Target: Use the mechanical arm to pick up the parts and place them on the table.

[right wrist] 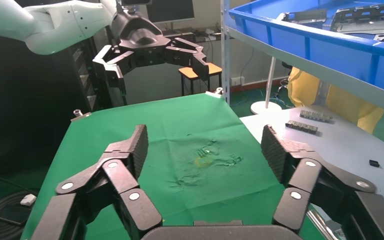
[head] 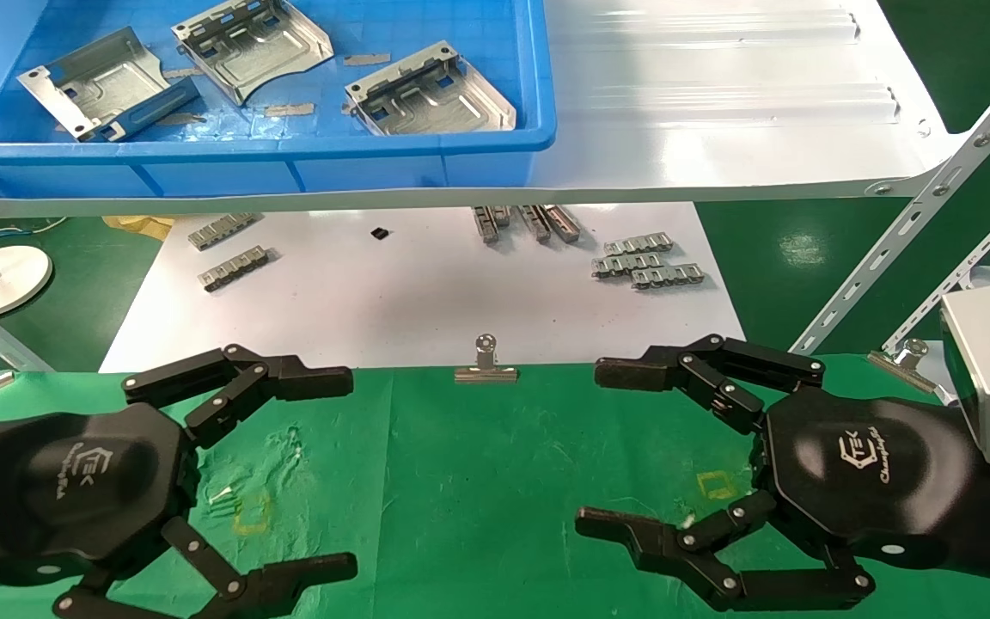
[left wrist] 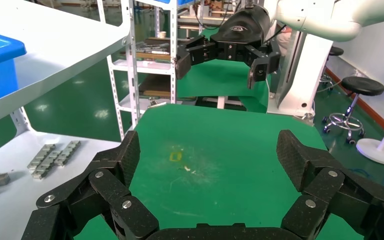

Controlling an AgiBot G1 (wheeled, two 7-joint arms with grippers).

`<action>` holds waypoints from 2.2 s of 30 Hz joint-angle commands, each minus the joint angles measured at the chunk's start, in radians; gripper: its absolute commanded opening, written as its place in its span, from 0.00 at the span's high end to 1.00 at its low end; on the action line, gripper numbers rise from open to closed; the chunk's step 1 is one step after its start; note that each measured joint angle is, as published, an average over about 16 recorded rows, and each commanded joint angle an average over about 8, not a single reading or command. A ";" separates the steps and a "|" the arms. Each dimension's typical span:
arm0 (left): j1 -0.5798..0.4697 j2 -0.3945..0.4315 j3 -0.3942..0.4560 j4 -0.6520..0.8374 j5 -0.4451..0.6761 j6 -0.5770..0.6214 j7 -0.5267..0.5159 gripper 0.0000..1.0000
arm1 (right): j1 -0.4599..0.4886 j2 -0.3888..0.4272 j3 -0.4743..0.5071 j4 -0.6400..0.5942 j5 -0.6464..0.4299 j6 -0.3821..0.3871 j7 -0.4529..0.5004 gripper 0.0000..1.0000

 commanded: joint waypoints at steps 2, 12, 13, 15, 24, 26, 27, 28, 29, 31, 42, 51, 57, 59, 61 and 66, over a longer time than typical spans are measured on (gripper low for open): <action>0.000 0.000 0.000 0.000 0.000 0.000 0.000 0.00 | 0.000 0.000 0.000 0.000 0.000 0.000 0.000 1.00; 0.000 0.000 0.000 0.000 0.000 0.000 0.000 0.00 | 0.000 0.000 0.000 0.000 0.000 0.000 0.000 1.00; 0.000 0.000 0.000 0.000 0.000 0.000 0.000 0.00 | 0.000 0.000 0.000 0.000 0.000 0.000 0.000 1.00; 0.000 0.000 0.000 0.000 0.000 0.000 0.000 0.00 | 0.000 0.000 0.000 0.000 0.000 0.000 0.000 1.00; 0.000 0.000 0.000 0.000 0.000 0.000 0.000 0.00 | 0.000 0.000 0.000 0.000 0.000 0.000 0.000 1.00; 0.000 0.000 0.000 -0.001 0.000 0.000 0.000 0.00 | 0.000 0.000 0.000 0.000 0.000 0.000 0.000 1.00; 0.000 0.000 0.000 -0.001 0.000 0.000 0.000 0.00 | 0.000 0.000 0.000 0.000 0.000 0.000 0.000 1.00; -0.001 -0.001 -0.001 -0.001 0.000 0.000 0.001 0.00 | 0.000 0.000 0.000 0.000 0.000 0.000 0.000 1.00; -0.003 -0.001 -0.001 -0.003 0.001 0.000 0.002 0.00 | 0.000 0.000 0.000 0.000 0.000 0.000 0.000 1.00; -0.014 -0.005 -0.003 -0.008 0.005 0.001 0.003 0.00 | 0.000 0.000 0.000 0.000 0.000 0.000 0.000 1.00; -0.386 0.046 0.046 0.102 0.192 -0.040 -0.086 0.00 | 0.000 0.000 0.000 0.000 0.000 0.000 0.000 1.00; -0.760 0.264 0.167 0.526 0.448 -0.082 -0.047 0.00 | 0.000 0.000 0.000 0.000 0.000 0.000 0.000 1.00; -0.919 0.391 0.229 0.820 0.580 -0.189 -0.005 0.00 | 0.000 0.000 0.000 0.000 0.000 0.000 0.000 1.00; -0.955 0.420 0.242 0.898 0.610 -0.232 0.010 0.00 | 0.000 0.000 0.000 0.000 0.000 0.000 0.000 1.00; -0.986 0.442 0.251 0.965 0.633 -0.277 0.026 0.00 | 0.000 0.000 0.000 0.000 0.000 0.000 0.000 1.00; -1.038 0.478 0.266 1.090 0.674 -0.385 0.063 0.00 | 0.000 0.000 0.000 0.000 0.000 0.000 0.000 1.00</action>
